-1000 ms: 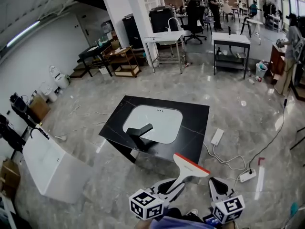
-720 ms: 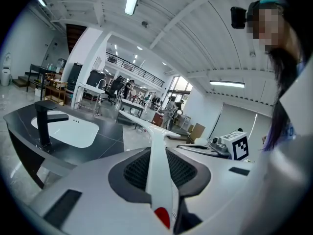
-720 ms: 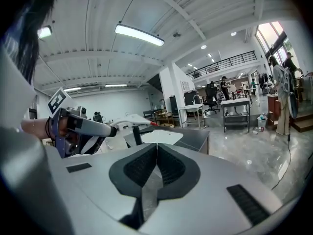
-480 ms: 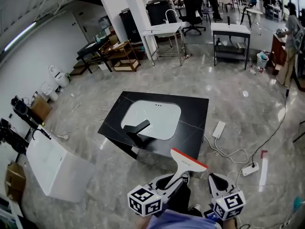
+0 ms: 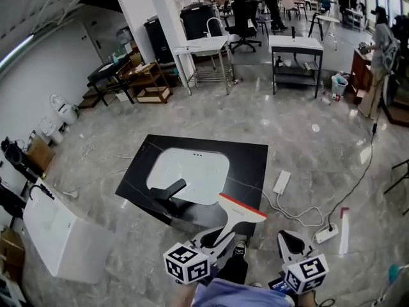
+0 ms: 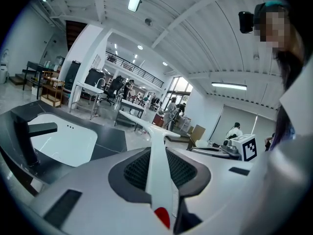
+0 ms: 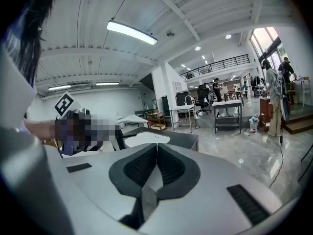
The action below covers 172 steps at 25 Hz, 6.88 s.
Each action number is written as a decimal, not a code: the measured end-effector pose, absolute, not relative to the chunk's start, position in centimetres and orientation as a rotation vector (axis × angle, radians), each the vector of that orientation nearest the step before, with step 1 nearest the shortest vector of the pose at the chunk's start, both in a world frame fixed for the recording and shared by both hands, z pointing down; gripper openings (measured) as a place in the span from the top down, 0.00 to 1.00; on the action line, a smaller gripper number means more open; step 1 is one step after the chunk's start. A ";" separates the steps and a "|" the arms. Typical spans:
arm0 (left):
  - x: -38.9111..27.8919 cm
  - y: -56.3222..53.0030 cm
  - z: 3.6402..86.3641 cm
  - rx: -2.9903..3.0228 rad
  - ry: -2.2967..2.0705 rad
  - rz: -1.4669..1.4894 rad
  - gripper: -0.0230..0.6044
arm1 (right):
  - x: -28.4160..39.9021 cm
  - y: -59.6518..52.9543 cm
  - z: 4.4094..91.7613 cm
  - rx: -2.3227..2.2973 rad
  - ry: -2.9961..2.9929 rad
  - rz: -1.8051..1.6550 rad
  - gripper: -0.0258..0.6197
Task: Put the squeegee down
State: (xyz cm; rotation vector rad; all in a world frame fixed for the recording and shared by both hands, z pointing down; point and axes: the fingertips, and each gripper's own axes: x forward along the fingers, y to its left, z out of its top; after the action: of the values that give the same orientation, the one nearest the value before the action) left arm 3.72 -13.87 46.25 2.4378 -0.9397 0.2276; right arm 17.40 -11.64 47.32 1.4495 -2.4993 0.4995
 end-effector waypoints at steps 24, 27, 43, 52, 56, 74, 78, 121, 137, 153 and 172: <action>2.0 -35.7 51.9 2.457 -0.802 0.362 0.81 | 15.3 -27.6 50.6 1.502 -2.387 0.668 0.93; 2.2 -39.4 52.9 2.468 -0.801 0.369 0.81 | 15.3 -28.8 51.0 1.520 -2.365 0.682 0.93; 8.3 -51.9 63.6 2.428 -0.634 0.624 0.81 | 16.7 -30.2 53.6 1.598 -2.212 0.770 0.93; 8.3 -54.5 69.0 2.296 -0.678 0.731 0.81 | 17.1 -29.8 54.5 1.622 -2.164 0.821 0.93; 7.6 -54.8 69.8 2.253 -0.709 0.732 0.81 | 17.4 -29.6 54.7 1.638 -2.157 0.824 0.93; 4.3 -51.3 64.4 2.338 -0.888 0.577 0.67 | 17.6 -28.3 53.6 1.641 -2.184 0.796 0.93; 3.1 -47.6 62.5 2.365 -0.915 0.494 0.67 | 18.1 -27.3 53.4 1.648 -2.187 0.793 0.93; 2.4 -6.8 53.9 2.463 -1.039 0.314 0.78 | 16.4 -1.6 53.0 1.387 -2.463 0.721 0.93; -4.1 0.5 50.9 2.545 -1.159 0.374 0.79 | 9.7 2.3 52.3 1.266 -2.534 0.679 0.93; -18.4 8.3 50.9 2.533 -1.197 0.441 0.79 | -4.0 7.4 53.4 1.196 -2.478 0.749 0.93; -21.6 13.6 51.2 2.628 -1.061 0.388 0.79 | -8.7 14.1 52.4 1.321 -2.424 0.715 0.93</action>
State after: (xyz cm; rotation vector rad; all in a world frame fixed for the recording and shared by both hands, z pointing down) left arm -21.65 13.56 51.18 2.6282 -1.0605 0.3881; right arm -8.71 14.12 52.44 1.3208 -2.4241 0.7154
